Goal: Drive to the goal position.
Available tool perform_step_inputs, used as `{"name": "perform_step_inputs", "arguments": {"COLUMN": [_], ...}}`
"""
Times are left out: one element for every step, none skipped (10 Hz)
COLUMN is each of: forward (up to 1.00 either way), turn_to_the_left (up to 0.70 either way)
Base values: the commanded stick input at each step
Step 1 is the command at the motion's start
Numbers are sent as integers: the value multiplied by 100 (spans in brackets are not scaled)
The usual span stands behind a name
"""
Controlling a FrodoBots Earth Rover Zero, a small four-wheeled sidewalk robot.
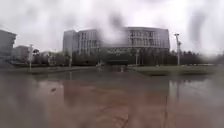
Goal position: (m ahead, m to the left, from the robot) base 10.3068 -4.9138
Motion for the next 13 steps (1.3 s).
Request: {"name": "perform_step_inputs", "arguments": {"forward": [70, 70, 70, 70, 70, 70, 70, 70, 70, 70, 70, 70, 70], "turn_to_the_left": [0, 0, 0, 0, 0, 0, 0, 0, 0, 0, 0, 0, 0]}}
